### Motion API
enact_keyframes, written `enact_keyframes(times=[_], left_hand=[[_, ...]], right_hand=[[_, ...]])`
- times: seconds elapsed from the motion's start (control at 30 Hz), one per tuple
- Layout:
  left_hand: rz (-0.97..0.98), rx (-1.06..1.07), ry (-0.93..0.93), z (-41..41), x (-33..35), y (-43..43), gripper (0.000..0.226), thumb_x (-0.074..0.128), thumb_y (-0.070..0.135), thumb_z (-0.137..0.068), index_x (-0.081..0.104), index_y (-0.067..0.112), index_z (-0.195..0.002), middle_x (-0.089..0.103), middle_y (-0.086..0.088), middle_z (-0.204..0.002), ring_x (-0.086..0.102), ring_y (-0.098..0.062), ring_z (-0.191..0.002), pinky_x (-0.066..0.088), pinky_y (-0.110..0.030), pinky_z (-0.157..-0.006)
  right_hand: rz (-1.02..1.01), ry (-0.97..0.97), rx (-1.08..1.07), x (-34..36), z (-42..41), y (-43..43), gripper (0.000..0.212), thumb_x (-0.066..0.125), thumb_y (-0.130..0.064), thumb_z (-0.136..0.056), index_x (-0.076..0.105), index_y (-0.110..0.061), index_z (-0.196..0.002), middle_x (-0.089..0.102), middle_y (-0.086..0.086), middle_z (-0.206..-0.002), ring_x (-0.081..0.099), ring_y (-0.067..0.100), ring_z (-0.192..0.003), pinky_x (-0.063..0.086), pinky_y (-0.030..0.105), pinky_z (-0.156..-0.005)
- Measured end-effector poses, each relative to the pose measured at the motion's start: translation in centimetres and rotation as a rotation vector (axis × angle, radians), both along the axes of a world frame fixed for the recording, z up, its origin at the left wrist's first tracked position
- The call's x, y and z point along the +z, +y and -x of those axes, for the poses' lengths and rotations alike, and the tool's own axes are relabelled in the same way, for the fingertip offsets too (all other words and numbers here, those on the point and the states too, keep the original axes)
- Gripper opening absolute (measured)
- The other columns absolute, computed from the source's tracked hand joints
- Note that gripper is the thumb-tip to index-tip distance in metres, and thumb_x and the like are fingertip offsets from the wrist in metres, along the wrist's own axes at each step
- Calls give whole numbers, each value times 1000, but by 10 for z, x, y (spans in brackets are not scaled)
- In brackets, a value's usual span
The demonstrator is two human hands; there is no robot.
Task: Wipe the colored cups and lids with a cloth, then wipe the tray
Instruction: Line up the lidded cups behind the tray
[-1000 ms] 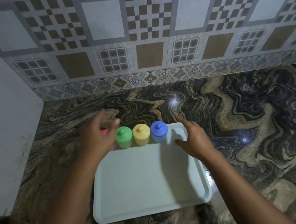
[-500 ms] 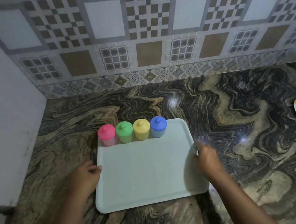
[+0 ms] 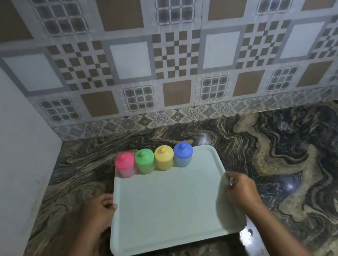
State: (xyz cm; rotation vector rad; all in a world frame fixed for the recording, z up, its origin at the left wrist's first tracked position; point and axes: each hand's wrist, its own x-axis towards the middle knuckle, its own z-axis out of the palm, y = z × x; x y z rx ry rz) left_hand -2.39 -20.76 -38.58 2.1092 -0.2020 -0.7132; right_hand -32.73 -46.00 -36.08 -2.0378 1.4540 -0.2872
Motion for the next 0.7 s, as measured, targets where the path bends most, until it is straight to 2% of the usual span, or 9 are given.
enact_keyframes(times=[0.13, 0.23, 0.33, 0.43, 0.6, 0.7], left_hand=[[29, -5, -53, -38, 14, -46, 21, 67, -5, -86, 67, 12, -99, 70, -11, -101, 68, -32, -95, 59, -58, -74], [44, -18, -94, -64, 17, -77, 22, 66, -6, -87, 68, 4, -107, 70, -13, -103, 67, -33, -95, 59, -57, -75], [22, -11, -127, -80, 10, -103, 18, 66, -4, -87, 67, 8, -101, 68, -11, -97, 67, -33, -90, 60, -50, -73], [-26, 12, -172, -94, -3, -119, 18, 69, -4, -83, 72, 8, -97, 73, -14, -97, 68, -32, -87, 58, -47, -80], [-60, 64, -234, -117, -25, -131, 33, 74, 0, -81, 70, -1, -113, 73, -19, -111, 69, -34, -100, 54, -45, -93], [-28, 116, -223, -115, -28, -132, 36, 76, -1, -79, 69, -2, -114, 73, -20, -108, 69, -34, -98, 55, -45, -90]], right_hand=[[31, -26, 4, 13, -35, -39, 33, 60, 3, -80, 73, -5, -109, 74, 19, -102, 66, 41, -101, 52, 38, -82], [24, -21, 15, 15, -63, -69, 31, 58, 3, -79, 75, -7, -103, 74, 18, -97, 66, 40, -98, 51, 37, -81], [8, 14, 45, 2, -83, -97, 28, 61, -2, -79, 74, -9, -103, 75, 17, -98, 68, 39, -97, 51, 34, -80], [-10, 34, 62, -15, -98, -120, 31, 66, -7, -78, 74, -13, -108, 76, 16, -100, 70, 35, -98, 49, 31, -78], [-19, 55, 50, -34, -121, -135, 29, 67, -14, -82, 74, -16, -111, 76, 13, -107, 70, 33, -105, 50, 29, -80], [-25, 58, 32, -39, -130, -138, 36, 67, -14, -83, 73, -16, -119, 75, 13, -113, 69, 31, -109, 53, 32, -87]])
